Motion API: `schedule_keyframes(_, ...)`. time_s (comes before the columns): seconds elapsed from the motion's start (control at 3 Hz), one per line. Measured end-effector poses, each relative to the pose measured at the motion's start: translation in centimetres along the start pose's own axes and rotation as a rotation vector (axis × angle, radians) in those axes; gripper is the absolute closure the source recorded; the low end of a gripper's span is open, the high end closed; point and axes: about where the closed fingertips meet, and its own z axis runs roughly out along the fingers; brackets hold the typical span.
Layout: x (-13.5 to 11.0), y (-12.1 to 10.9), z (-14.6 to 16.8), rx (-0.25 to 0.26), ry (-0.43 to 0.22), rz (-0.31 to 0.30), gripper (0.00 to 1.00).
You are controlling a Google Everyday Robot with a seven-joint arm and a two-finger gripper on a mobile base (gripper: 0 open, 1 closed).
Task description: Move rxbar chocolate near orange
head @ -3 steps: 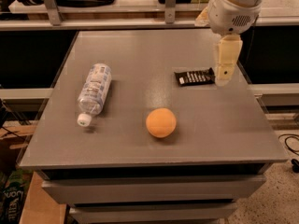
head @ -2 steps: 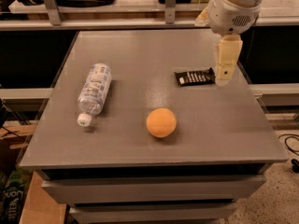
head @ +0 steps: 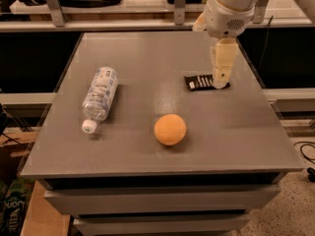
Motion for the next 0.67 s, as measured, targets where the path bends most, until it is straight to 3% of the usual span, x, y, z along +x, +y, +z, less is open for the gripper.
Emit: schedule_keyframes(0.67, 0.2, -1.9, 6.6, -0.084, -0.002, 0.01, 0.0)
